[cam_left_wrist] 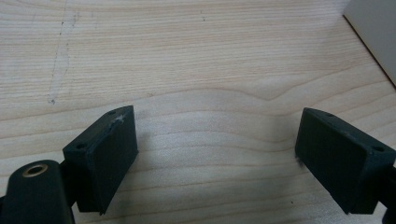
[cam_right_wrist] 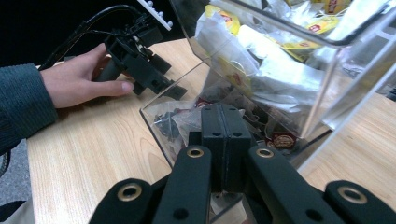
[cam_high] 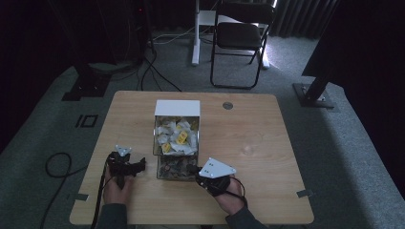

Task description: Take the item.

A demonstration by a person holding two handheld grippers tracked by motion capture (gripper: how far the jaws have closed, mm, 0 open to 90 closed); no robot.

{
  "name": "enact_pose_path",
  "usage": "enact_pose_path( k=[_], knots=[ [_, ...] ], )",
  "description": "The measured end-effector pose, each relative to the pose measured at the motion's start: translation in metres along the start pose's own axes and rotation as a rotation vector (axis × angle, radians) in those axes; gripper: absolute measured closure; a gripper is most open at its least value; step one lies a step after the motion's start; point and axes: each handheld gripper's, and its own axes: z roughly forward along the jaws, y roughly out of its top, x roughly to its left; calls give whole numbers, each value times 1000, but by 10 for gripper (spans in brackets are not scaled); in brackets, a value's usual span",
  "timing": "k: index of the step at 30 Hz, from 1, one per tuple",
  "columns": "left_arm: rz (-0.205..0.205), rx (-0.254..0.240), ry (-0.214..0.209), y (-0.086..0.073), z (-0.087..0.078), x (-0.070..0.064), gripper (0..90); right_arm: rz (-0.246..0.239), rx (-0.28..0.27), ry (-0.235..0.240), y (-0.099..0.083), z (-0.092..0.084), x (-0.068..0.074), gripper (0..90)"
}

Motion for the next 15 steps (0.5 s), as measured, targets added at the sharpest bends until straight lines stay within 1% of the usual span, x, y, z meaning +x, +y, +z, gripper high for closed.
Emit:
enact_pose_path(
  k=[2, 15],
  knots=[
    [0, 0, 0, 0, 0, 0, 135, -4, 0, -4, 0, -2, -1, 900],
    [0, 0, 0, 0, 0, 0, 135, 9, -7, -32, -4, -14, -4, 900]
  ],
)
